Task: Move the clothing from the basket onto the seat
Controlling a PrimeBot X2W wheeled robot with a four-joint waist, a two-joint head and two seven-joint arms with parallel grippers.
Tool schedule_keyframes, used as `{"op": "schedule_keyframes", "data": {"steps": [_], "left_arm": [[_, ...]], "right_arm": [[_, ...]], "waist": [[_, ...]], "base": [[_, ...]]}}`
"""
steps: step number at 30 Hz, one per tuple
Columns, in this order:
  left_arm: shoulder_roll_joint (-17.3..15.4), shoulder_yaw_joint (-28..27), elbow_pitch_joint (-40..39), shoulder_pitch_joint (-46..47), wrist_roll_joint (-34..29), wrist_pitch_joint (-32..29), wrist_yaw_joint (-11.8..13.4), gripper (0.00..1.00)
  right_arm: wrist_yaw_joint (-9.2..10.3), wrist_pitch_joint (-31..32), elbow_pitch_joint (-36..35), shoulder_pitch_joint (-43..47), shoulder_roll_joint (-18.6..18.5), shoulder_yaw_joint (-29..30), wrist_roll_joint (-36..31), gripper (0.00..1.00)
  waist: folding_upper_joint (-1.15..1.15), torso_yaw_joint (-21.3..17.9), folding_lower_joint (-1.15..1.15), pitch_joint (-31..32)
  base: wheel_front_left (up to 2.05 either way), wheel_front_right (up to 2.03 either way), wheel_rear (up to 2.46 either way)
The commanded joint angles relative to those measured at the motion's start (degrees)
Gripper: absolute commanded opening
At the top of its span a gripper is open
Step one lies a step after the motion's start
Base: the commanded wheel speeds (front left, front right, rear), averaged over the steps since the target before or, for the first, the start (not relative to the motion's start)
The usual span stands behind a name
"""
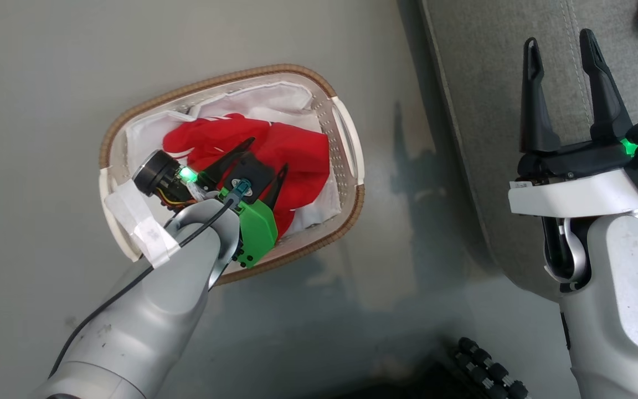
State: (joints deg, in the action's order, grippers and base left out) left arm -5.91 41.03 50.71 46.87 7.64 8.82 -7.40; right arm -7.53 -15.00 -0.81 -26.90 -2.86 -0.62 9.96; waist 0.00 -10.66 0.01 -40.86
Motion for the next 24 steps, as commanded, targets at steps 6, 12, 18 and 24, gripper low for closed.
{"op": "schedule_keyframes", "data": {"steps": [6, 12, 18, 24], "left_arm": [[-2.47, 0.52, 5.06, 4.18, 1.26, -0.69, -0.05, 1.00], [-3.75, 0.05, 8.99, 6.03, 1.90, -1.54, 0.21, 1.00], [-3.29, 0.31, 10.31, 6.87, 2.79, 1.13, 0.13, 0.00], [-2.40, 0.29, 10.33, 5.60, 3.77, 4.14, 0.15, 0.00]], "right_arm": [[0.08, -0.28, -1.81, -1.73, -0.08, -2.28, 2.49, 1.00], [0.08, -0.28, -3.01, -1.87, -0.07, -3.22, 4.25, 1.00], [0.08, -0.28, -2.06, -1.63, -0.08, -3.00, 4.43, 1.00], [0.08, -0.28, -0.86, -1.74, -0.10, -2.83, 3.53, 1.00]], "waist": [[0.00, -7.67, -0.01, -7.36], [0.00, -9.70, -0.01, -9.14], [0.00, -9.84, -0.01, -9.21], [0.00, -8.27, -0.01, -6.99]], "base": [[0.00, 0.00, 0.00], [0.00, 0.00, 0.00], [0.00, 0.00, 0.00], [0.00, 0.00, 0.00]]}}
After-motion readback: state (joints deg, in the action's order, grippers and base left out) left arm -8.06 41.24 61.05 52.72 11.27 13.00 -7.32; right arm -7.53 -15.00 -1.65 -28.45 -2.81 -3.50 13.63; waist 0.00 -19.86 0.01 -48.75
